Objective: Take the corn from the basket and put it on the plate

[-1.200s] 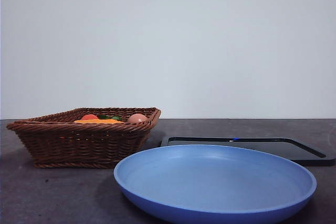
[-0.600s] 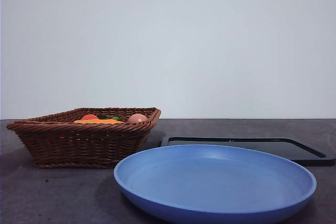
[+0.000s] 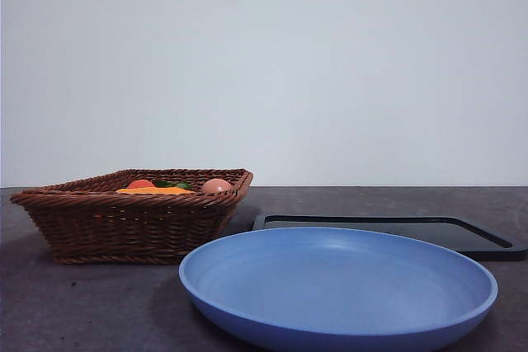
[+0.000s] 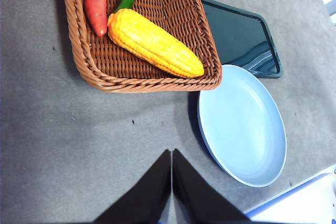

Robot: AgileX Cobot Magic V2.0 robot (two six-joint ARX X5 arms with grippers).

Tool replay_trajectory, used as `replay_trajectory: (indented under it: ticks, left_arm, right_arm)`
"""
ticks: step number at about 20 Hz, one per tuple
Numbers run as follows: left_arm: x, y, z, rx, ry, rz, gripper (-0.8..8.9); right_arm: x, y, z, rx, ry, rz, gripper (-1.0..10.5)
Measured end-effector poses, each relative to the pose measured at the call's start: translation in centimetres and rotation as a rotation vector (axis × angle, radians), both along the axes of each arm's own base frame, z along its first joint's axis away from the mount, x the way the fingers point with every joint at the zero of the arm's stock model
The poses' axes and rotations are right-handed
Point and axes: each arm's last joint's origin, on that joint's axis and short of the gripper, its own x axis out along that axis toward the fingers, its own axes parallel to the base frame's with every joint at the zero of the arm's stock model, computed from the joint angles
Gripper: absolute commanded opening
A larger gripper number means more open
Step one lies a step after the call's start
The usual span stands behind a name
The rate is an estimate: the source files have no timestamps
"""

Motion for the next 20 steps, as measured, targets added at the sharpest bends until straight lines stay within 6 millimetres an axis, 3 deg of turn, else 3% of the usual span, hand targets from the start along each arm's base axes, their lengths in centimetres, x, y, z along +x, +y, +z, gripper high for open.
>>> replay_trajectory:
  ticks: [5, 12, 20]
  left_arm:
    - [0.2, 0.0, 0.1, 0.004, -0.014, -0.003, 3.96]
    - [0.2, 0.0, 0.1, 0.004, -0.015, -0.003, 3.91]
    - [0.2, 0.0, 0.1, 0.004, -0.022, -0.002, 3.91]
  right_arm:
    - [0.8, 0.4, -0.3, -0.005, 0.007, 0.028, 3.2]
    - [3.1, 1.0, -1.4, 0.001, 0.044, 0.043, 3.2]
    - [8.1, 4.2, -6.0, -0.018, 0.171, 0.156, 3.2]
